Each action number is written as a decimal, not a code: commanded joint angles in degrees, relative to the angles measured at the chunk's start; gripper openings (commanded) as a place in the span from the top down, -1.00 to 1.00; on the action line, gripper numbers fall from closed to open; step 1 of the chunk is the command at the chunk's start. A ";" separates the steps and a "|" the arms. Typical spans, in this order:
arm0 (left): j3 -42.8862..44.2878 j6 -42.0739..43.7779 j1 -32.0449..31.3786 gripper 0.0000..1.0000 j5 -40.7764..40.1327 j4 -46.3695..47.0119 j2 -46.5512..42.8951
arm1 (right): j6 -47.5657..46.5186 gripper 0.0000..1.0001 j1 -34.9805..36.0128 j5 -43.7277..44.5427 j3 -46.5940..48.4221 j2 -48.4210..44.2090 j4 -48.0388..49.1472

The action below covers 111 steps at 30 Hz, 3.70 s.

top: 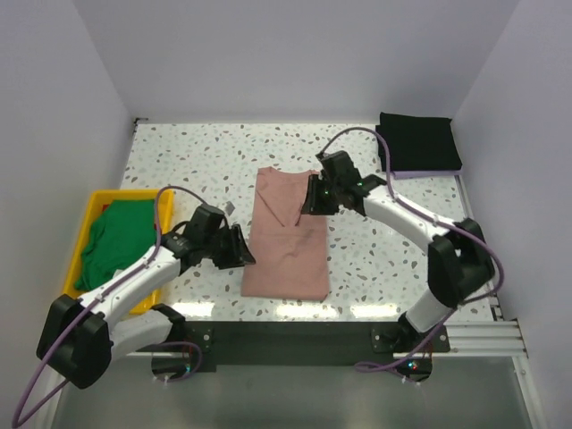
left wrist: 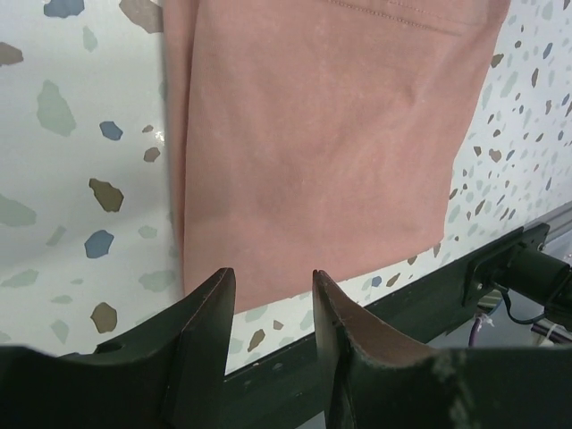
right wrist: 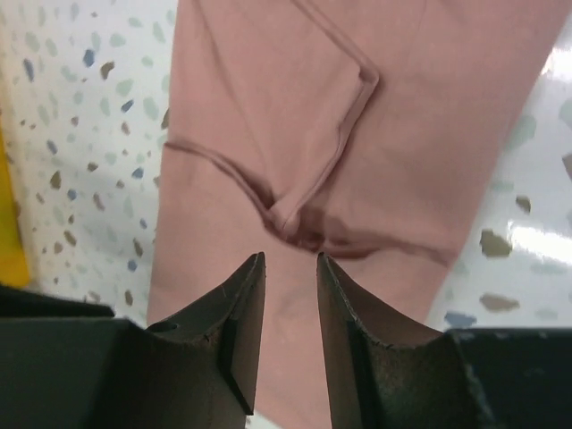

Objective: Fold and stack the t-shirts
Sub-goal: Fold the tshirt

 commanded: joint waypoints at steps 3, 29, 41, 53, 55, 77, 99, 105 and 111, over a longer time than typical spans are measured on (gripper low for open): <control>2.44 3.53 0.52 0.10 0.13 4.17 2.03 | -2.94 0.36 -0.04 3.19 11.21 13.69 2.19; -3.28 1.69 0.52 0.16 5.23 12.43 2.99 | -3.82 0.33 0.05 7.86 19.75 26.46 1.30; -3.72 1.42 0.52 0.18 5.14 11.82 1.94 | -3.29 0.87 0.14 4.79 18.61 25.15 3.67; -4.60 0.98 0.52 0.21 4.97 12.08 1.59 | -2.67 0.96 4.96 -0.49 14.73 21.10 11.50; -4.86 0.98 0.52 0.21 4.97 11.99 1.41 | -2.85 0.96 6.02 -0.76 14.82 20.92 12.37; -6.35 0.10 0.52 0.22 4.00 11.38 0.10 | -4.96 0.78 11.56 -1.37 16.49 23.91 11.77; -6.79 -0.34 0.52 0.22 2.86 12.34 1.32 | 1.46 0.91 1.55 2.67 5.07 15.65 19.14; -6.88 -0.07 0.52 0.22 3.04 12.70 2.03 | 3.13 0.90 0.49 5.39 1.38 13.37 20.20; -7.41 -0.42 0.52 0.21 2.95 13.14 2.29 | 4.01 0.61 0.14 7.86 0.76 13.45 18.54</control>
